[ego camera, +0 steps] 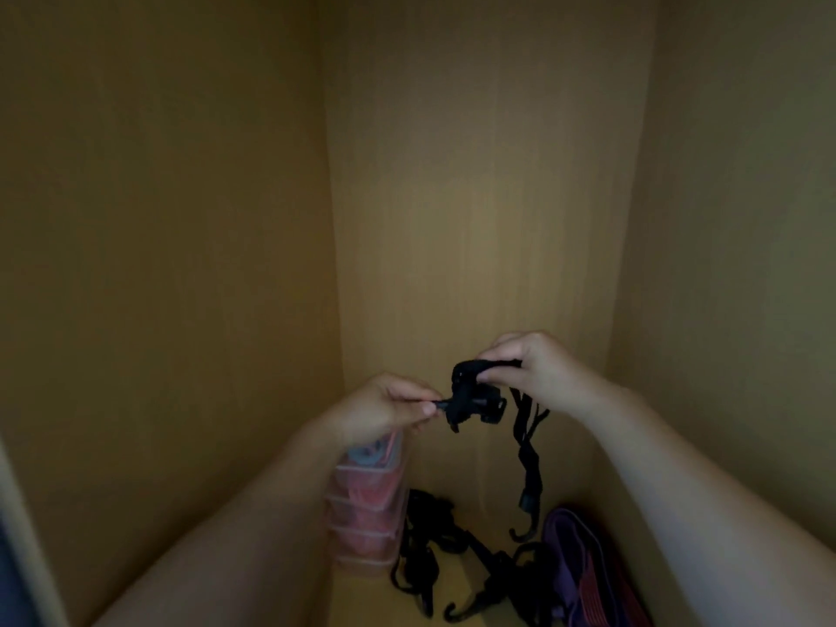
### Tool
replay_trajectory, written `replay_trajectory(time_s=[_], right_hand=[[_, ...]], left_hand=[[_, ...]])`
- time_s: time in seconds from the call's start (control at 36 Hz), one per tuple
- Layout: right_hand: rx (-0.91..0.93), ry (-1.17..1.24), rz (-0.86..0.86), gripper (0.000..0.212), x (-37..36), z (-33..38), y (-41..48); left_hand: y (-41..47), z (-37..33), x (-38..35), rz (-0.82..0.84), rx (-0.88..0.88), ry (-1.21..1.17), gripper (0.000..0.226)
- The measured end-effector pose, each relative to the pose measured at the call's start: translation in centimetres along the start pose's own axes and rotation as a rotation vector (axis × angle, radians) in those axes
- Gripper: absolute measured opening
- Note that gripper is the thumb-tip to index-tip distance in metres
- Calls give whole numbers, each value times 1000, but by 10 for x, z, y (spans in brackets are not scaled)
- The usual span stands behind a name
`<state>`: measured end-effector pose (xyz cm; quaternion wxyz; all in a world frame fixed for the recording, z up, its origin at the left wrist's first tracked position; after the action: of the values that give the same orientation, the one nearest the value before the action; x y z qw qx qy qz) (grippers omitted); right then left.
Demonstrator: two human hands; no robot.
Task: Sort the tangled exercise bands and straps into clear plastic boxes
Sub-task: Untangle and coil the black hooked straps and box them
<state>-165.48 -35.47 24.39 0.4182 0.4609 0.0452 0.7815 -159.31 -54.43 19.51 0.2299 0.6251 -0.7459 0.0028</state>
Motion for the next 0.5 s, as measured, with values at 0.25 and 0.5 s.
replay_trajectory(time_s=[0.25,0.5], right_hand=[[-46,207,-18,21,-23,4,-2],[-117,86,66,53,-48,-2,-11]], left_hand=[[-4,-2,-11,-188,-121,-799,19],[8,-10,-10,-575,-136,-734,15]])
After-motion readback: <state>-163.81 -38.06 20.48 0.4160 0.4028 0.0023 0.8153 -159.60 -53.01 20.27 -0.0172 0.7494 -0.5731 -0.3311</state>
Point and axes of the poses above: each hand's wrist, its own y-axis towards the middle knuckle, its own x-axis out of the back of the hand, z = x × y, the point moved 4 cm from there along y, towards the middle knuckle, and after that the axes turned 1 degree about -x, right-handed, at the moved point
